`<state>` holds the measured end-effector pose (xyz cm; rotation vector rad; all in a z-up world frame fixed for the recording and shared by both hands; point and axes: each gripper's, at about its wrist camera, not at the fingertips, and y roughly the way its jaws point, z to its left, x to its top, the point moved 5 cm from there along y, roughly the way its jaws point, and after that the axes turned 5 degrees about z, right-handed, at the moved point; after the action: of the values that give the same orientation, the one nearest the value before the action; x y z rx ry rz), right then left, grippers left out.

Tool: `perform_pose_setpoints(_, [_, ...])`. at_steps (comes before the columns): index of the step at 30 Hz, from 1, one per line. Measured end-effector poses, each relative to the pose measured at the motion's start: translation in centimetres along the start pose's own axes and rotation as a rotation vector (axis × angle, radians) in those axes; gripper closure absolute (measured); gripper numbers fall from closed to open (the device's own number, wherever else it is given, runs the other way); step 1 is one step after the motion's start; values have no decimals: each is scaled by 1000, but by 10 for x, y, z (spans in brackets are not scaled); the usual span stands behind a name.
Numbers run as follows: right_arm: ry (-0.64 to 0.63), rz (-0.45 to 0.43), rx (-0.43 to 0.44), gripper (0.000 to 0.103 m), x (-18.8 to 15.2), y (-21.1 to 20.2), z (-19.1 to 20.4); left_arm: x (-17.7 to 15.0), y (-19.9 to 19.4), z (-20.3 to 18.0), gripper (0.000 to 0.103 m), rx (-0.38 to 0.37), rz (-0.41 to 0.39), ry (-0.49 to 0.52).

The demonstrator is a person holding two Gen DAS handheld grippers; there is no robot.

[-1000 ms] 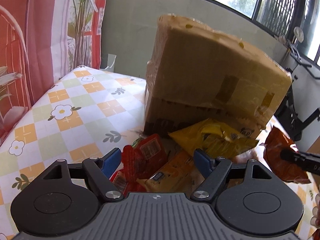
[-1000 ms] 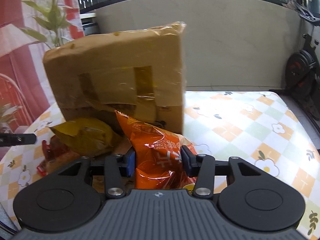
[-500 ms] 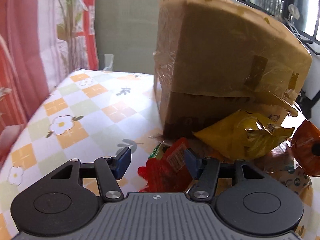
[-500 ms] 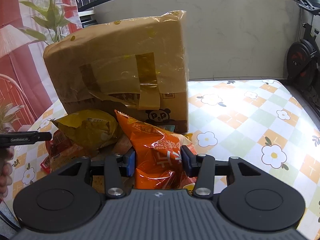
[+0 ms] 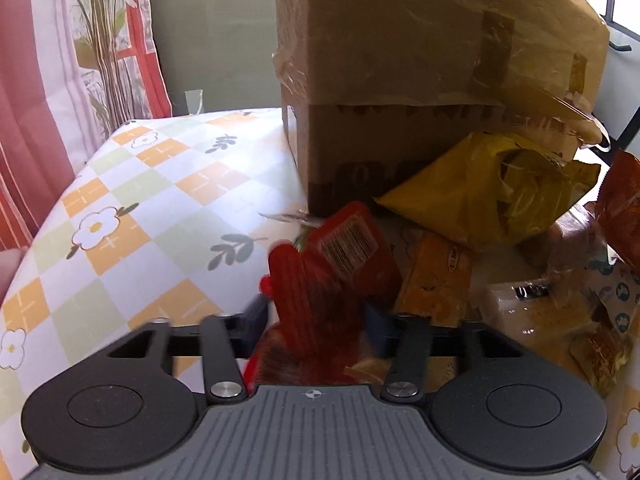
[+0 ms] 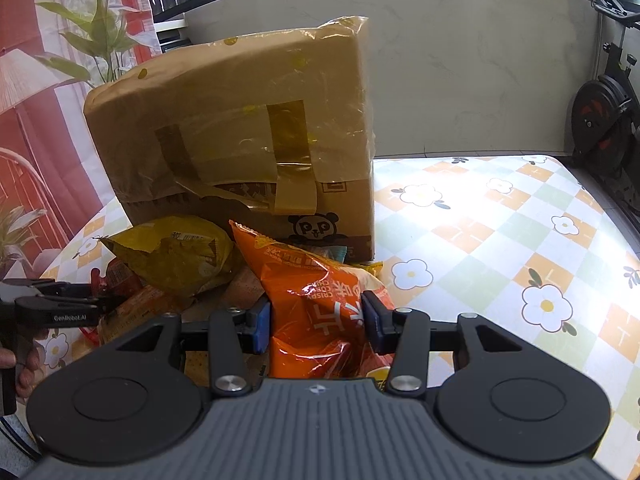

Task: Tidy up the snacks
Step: 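Grasp the red packet with the left tool while the right tool holds the orange bag, then carry both packets to the open box and release them inside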

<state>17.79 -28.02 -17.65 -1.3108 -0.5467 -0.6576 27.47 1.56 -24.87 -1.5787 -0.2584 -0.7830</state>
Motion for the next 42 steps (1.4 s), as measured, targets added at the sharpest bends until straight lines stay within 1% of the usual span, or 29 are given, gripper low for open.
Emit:
perform_pose_setpoints(3, [7, -1, 2, 56, -1, 0, -1, 2, -11, -2, 74, 33, -13, -22])
perform_pose_setpoints(6, [12, -1, 4, 56, -2, 0, -2, 3, -22, -4, 78, 38, -50, -22])
perform_pose_setpoints(10, [7, -3, 5, 56, -1, -1, -1, 5, -31, -5, 83, 10, -82, -47])
perform_pose_setpoints(19, [18, -12, 22, 56, -2, -8, -1, 14, -66, -10, 87, 3, -157, -81])
perform_pose_setpoints(22, [18, -33, 30, 56, 1, -17, 0, 19, -83, -11, 87, 4, -197, -76])
perform_pose_setpoints(27, [51, -89, 45, 56, 13, -38, -1, 35, -114, -13, 87, -18, -277, -77])
perform_pose_setpoints(30, [81, -141, 67, 56, 24, -53, -2, 50, -133, -14, 87, -26, -340, -95])
perform_pose_setpoints(33, [89, -207, 87, 56, 41, -71, 0, 70, -152, -19, 87, -49, -410, -99])
perform_pose_setpoints(37, [82, -288, 121, 56, 72, -91, 1, 100, -173, -30, 87, -61, -494, -46])
perform_pose_setpoints(42, [27, -376, 156, 56, 122, -101, 9, 142, -185, -45, 87, -75, -554, 27])
